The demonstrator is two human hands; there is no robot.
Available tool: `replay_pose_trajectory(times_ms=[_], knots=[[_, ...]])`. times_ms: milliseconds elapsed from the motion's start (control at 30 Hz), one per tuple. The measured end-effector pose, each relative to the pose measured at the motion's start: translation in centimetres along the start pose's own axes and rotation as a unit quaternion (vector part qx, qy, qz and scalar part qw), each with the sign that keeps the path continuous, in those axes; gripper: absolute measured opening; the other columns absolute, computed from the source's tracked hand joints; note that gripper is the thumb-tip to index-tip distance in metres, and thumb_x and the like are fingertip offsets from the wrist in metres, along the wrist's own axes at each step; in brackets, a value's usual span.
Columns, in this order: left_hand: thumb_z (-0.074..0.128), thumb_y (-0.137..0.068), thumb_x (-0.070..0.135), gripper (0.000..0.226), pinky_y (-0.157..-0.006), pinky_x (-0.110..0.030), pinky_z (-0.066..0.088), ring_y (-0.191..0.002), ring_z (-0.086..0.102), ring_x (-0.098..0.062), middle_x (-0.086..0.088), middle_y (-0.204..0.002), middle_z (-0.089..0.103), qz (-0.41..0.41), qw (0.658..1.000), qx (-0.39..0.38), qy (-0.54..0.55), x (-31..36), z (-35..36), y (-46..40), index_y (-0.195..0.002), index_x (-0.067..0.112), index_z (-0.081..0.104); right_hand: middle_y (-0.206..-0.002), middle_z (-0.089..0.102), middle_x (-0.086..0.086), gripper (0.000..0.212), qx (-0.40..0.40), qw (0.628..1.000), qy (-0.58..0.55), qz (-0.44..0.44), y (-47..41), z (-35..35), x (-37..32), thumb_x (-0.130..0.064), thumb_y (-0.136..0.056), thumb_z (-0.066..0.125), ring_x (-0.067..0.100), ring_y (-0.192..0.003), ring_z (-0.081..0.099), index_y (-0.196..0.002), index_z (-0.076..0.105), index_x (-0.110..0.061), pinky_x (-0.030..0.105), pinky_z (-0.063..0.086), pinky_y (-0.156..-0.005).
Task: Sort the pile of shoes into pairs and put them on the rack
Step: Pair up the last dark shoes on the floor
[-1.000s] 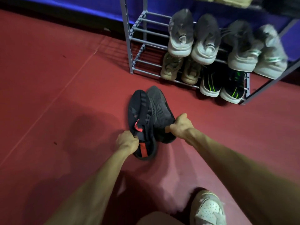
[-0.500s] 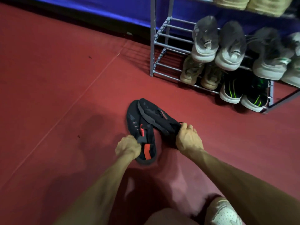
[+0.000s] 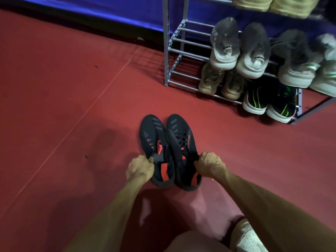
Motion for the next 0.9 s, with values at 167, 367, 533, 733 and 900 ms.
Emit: replay_pose_trajectory(times_ms=[167,367,533,733,900], knots=[[0.038,-0.097,0.036,0.038,-0.086,-0.041,0.046,-0.109,0.06,-0.039,-0.019,-0.112,0.066,0.07,0.994,0.08,-0.008,0.9,-3.4,1.1,-0.107,0.01,0.063,-0.117,0.062,0.022,0.037,0.081,0.995,-0.006,-0.066,2.0,-2.4,-1.1,-0.032,-0.09,0.043,0.041,-0.111,0.059,-0.108,0.063,-0.005,0.04,0.049,-0.087],[0.04,-0.096,0.036,0.037,-0.083,-0.043,0.047,-0.104,0.061,-0.042,-0.021,-0.106,0.068,0.134,0.978,0.159,0.015,2.4,-10.7,3.3,-0.103,0.009,0.063,-0.109,0.065,0.022,0.038,0.169,0.973,-0.017,-0.155,6.3,-9.0,-4.2,-0.034,-0.09,0.043,0.041,-0.104,0.061,-0.103,0.064,-0.005,0.042,0.05,-0.086],[0.04,-0.096,0.037,0.036,-0.083,-0.043,0.047,-0.104,0.061,-0.043,-0.022,-0.107,0.068,0.184,0.959,0.204,0.076,7.4,-19.3,7.1,-0.101,0.01,0.063,-0.097,0.068,0.023,0.037,0.277,0.939,0.02,-0.203,12.3,-18.7,-6.9,-0.034,-0.089,0.042,0.041,-0.094,0.063,-0.09,0.066,-0.005,0.041,0.05,-0.077],[0.043,-0.096,0.039,0.034,-0.081,-0.043,0.046,-0.104,0.059,-0.047,-0.027,-0.108,0.066,0.257,0.918,0.26,0.154,13.9,-29.3,12.2,-0.099,0.011,0.062,-0.084,0.068,0.023,0.031,0.392,0.899,0.016,-0.196,18.6,-30.6,-6.0,-0.033,-0.088,0.045,0.043,-0.083,0.062,-0.07,0.058,-0.01,0.037,0.042,-0.064],[0.045,-0.096,0.038,0.033,-0.075,-0.043,0.043,-0.1,0.057,-0.05,-0.029,-0.102,0.066,0.328,0.88,0.288,0.185,19.5,-35.0,15.2,-0.077,0.012,0.052,-0.089,0.068,0.028,0.036,0.445,0.879,-0.024,-0.168,21.0,-38.3,-4.5,-0.032,-0.086,0.045,0.045,-0.087,0.063,-0.079,0.065,-0.003,0.04,0.047,-0.068]])
Point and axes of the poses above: each hand's wrist, its own y-axis away from the middle knuckle, its own z-axis out of the palm, x = y × z, the point moved 4 cm from there along -y, towards the middle knuckle
